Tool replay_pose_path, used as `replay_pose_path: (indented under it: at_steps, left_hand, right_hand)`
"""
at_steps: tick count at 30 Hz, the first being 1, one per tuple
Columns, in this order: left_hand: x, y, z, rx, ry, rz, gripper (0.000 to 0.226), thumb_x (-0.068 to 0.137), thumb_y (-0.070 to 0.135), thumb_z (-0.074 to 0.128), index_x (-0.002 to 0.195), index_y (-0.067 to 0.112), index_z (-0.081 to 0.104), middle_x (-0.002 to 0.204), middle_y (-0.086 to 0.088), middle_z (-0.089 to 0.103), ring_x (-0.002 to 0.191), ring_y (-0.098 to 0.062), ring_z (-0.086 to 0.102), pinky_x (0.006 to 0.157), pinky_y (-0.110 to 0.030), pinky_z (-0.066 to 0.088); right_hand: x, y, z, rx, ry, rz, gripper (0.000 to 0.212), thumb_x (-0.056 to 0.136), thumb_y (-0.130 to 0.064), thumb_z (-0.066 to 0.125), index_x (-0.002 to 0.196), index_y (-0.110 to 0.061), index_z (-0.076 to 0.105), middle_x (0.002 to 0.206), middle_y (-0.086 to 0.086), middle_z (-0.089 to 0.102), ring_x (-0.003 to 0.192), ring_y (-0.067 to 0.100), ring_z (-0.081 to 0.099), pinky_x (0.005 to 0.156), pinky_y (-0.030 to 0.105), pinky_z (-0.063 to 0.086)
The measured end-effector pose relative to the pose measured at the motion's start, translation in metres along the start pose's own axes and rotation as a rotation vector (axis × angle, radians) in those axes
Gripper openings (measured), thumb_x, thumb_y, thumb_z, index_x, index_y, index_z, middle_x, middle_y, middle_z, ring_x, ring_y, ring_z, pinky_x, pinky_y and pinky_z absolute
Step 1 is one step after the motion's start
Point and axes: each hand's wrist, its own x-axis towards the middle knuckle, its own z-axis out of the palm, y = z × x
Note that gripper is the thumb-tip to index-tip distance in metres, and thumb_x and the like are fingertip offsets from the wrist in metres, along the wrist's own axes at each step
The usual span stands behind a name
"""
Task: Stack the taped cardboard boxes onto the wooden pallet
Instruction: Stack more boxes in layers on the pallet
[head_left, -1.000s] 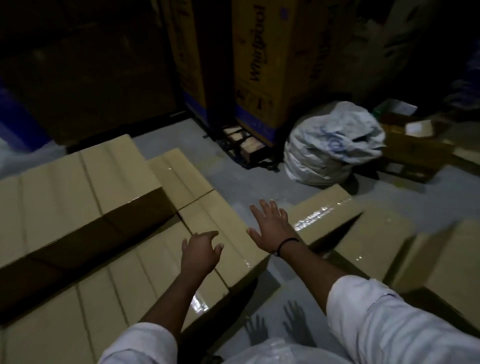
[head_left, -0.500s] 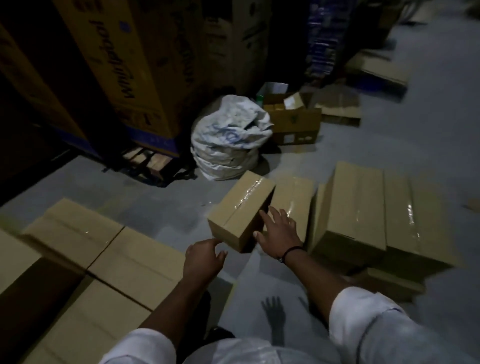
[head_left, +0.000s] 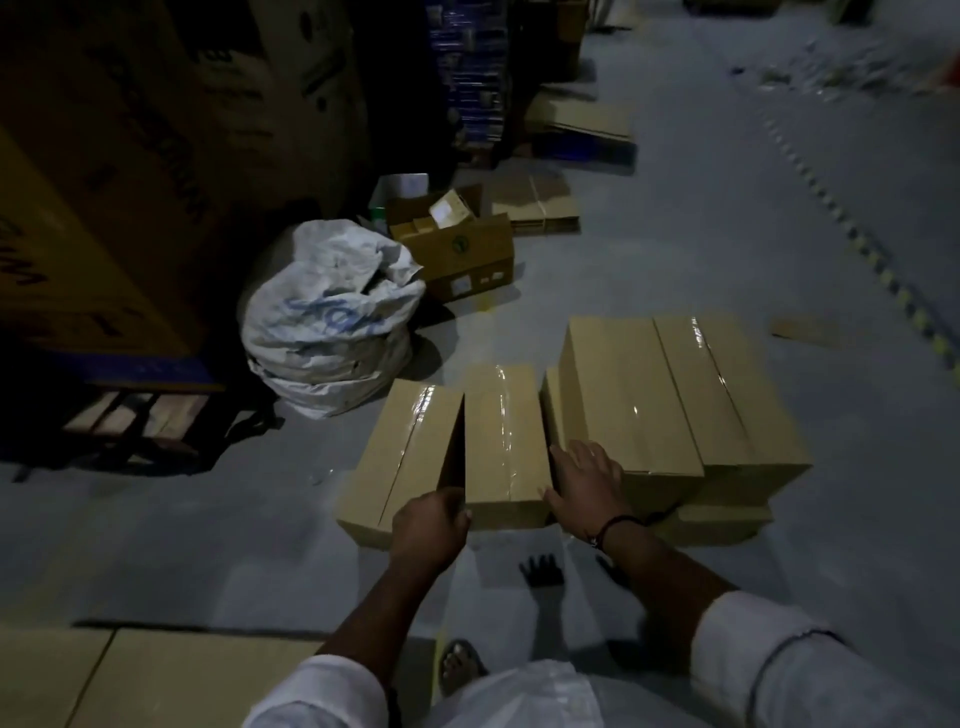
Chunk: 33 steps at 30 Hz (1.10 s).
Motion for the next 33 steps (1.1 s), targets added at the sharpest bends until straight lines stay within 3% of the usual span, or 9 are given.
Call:
replay_pose_path:
  at_steps: [9,15,18,24,33]
  left_hand:
    - [0.069,0.019,0.020,-0.026,-0.135,0.106,0.046,0.094,0.044,0.064,0.138,0.028,0.062,0.126,0.003,0.071,0.111,-0.014,0.066,0.093,-0.028,0.052]
    - [0.113,0.034,0.043,-0.040,-0.196,0.124,0.046,0.096,0.042,0.063,0.139,0.028,0.060,0.131,0.004,0.068,0.115,-0.015,0.065,0.095,-0.026,0.051]
    - [0.136,0.050,0.056,-0.042,-0.230,0.120,0.046,0.097,0.041,0.062,0.141,0.027,0.059,0.135,0.003,0.066,0.118,-0.016,0.063,0.096,-0.027,0.050]
    - [0.188,0.099,0.088,-0.009,-0.291,0.101,0.047,0.098,0.040,0.062,0.141,0.023,0.058,0.138,0.002,0.064,0.120,-0.015,0.062,0.100,-0.028,0.049]
    - [0.299,0.214,0.163,-0.053,-0.313,0.091,0.047,0.098,0.040,0.062,0.141,0.023,0.058,0.138,0.002,0.063,0.120,-0.018,0.062,0.098,-0.032,0.051]
  right_hand:
    - [0.033,0.035,-0.005,0.057,0.029,0.216,0.070,0.095,-0.053,0.045,0.156,-0.026,0.027,0.165,0.004,0.019,0.150,0.032,0.012,0.119,0.049,0.014]
    - [0.063,0.083,-0.014,0.037,0.057,0.299,0.069,0.093,-0.051,0.055,0.154,-0.026,0.035,0.160,0.007,0.031,0.144,0.033,0.026,0.113,0.046,0.030]
    - [0.088,0.112,-0.017,0.060,0.020,0.331,0.069,0.094,-0.051,0.054,0.154,-0.024,0.033,0.161,0.008,0.028,0.145,0.034,0.024,0.114,0.047,0.029]
    - [0.143,0.183,-0.022,0.169,0.001,0.377,0.067,0.095,-0.051,0.055,0.153,-0.023,0.036,0.161,0.008,0.028,0.145,0.034,0.022,0.115,0.047,0.028]
    - [0.224,0.296,-0.016,0.174,-0.157,0.423,0.070,0.096,-0.053,0.050,0.157,-0.027,0.026,0.165,0.003,0.019,0.149,0.030,0.015,0.117,0.046,0.026]
